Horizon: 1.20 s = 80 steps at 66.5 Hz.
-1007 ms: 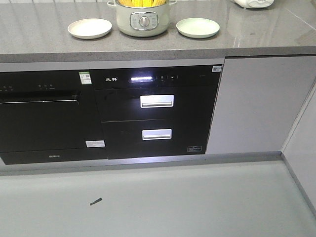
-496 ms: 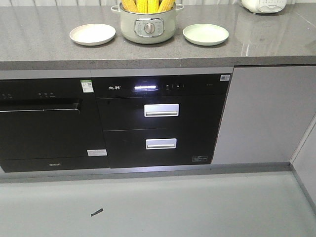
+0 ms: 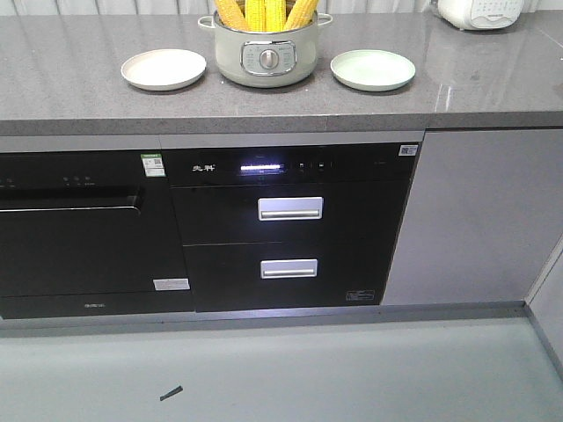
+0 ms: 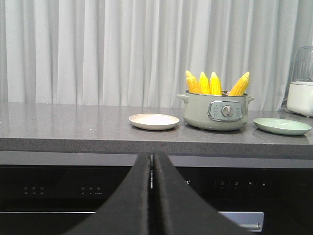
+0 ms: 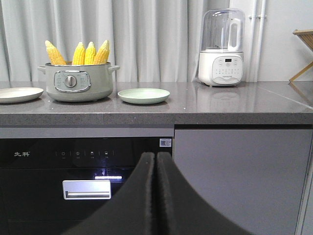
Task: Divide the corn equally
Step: 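Continue driving forward until the pot and plates are centered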
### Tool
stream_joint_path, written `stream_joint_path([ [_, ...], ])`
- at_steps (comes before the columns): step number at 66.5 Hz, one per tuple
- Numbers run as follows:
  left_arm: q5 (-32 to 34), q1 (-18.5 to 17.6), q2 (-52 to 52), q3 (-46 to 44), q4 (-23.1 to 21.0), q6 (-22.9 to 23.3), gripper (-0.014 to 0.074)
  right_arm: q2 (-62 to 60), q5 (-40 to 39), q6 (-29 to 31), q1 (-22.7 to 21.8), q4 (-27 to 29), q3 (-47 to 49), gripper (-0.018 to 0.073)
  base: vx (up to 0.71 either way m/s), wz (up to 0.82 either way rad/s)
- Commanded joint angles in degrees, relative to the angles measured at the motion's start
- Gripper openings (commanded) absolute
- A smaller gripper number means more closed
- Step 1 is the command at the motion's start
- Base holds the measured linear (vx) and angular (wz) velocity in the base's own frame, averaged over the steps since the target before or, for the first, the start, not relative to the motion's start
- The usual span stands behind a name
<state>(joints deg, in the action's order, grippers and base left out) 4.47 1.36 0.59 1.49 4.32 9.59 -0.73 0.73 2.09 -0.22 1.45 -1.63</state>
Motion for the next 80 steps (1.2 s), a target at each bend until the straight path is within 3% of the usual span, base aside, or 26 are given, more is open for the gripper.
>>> stream_joint_path([
  [1,4.3,-0.1,1.0,0.9,-0.6,0.4,-0.0006,-0.2,-4.3,0.6,0.0,0.0,-0.4,-0.0003,0.08,0.0],
  [80,4.3,-0.1,1.0,0.9,-0.6,0.4,-0.0006,-0.2,-4.3,0.6,0.0,0.0,-0.4,-0.0003,0.1,0.01],
])
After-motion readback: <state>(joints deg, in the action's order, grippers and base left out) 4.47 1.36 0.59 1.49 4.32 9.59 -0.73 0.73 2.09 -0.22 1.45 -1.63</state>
